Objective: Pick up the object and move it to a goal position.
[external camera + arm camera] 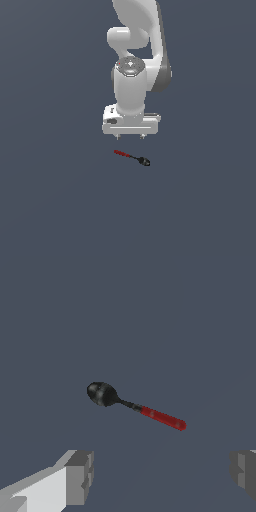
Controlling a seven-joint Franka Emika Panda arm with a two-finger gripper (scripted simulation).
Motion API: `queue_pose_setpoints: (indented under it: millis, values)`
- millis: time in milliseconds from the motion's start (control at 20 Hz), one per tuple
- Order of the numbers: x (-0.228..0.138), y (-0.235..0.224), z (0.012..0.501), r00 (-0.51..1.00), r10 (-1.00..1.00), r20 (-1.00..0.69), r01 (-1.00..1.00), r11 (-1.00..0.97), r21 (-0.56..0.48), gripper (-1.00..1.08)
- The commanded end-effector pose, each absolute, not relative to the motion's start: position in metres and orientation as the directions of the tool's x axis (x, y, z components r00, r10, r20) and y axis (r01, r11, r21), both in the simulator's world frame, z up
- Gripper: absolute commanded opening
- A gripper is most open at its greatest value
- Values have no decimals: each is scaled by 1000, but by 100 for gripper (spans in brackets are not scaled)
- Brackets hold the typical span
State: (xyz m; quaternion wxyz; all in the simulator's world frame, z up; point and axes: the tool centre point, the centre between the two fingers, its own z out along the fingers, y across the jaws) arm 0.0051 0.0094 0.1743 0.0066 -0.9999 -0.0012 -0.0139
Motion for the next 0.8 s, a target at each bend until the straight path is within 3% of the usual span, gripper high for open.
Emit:
queue_pose_setpoints:
  millis: [0, 750]
  values:
    - [5, 9, 174, 1000, 2, 28, 3, -1000, -13, 100]
    - [-6, 19, 166, 1000, 23, -13, 23, -1000, -1, 100]
